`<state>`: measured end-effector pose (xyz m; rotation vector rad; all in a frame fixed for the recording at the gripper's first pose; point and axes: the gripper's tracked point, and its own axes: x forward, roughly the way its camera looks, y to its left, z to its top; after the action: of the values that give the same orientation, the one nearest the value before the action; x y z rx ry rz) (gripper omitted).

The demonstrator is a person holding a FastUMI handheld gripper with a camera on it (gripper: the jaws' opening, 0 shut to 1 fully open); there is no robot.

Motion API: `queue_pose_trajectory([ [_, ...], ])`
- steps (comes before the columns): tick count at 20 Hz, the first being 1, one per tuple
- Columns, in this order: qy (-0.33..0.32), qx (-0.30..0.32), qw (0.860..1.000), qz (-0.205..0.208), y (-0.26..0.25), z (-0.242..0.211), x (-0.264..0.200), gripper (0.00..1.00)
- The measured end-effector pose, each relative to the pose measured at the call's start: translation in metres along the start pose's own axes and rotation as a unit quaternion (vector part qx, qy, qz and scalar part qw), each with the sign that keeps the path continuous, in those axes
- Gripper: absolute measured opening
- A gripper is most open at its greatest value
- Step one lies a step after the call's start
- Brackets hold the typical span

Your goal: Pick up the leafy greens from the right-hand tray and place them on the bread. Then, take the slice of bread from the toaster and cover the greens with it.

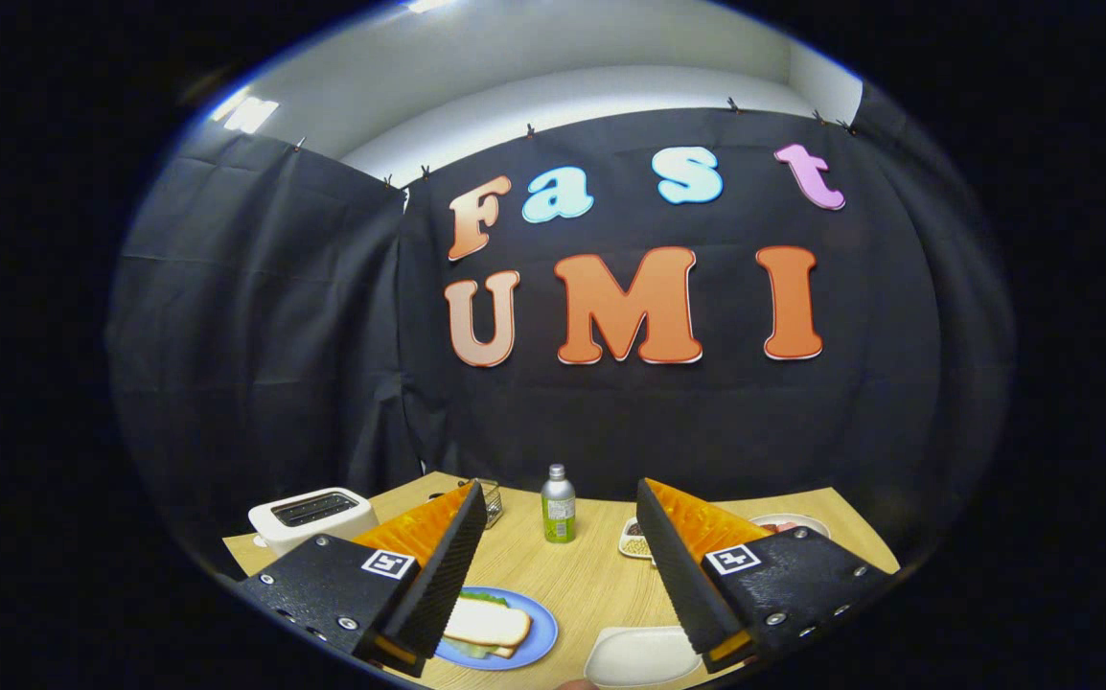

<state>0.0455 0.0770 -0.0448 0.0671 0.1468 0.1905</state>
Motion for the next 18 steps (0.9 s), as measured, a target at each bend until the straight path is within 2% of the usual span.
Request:
queue_pose_trajectory([
  [4,-0.032,-0.01,0.999,-0.013,-0.007,0.032,-0.024,0.95],
  [11,-0.062,-0.011,0.997,-0.04,-0.021,0.062,-0.051,0.95],
  [18,-0.104,-0.003,0.993,-0.045,-0.022,0.093,-0.066,0.95],
])
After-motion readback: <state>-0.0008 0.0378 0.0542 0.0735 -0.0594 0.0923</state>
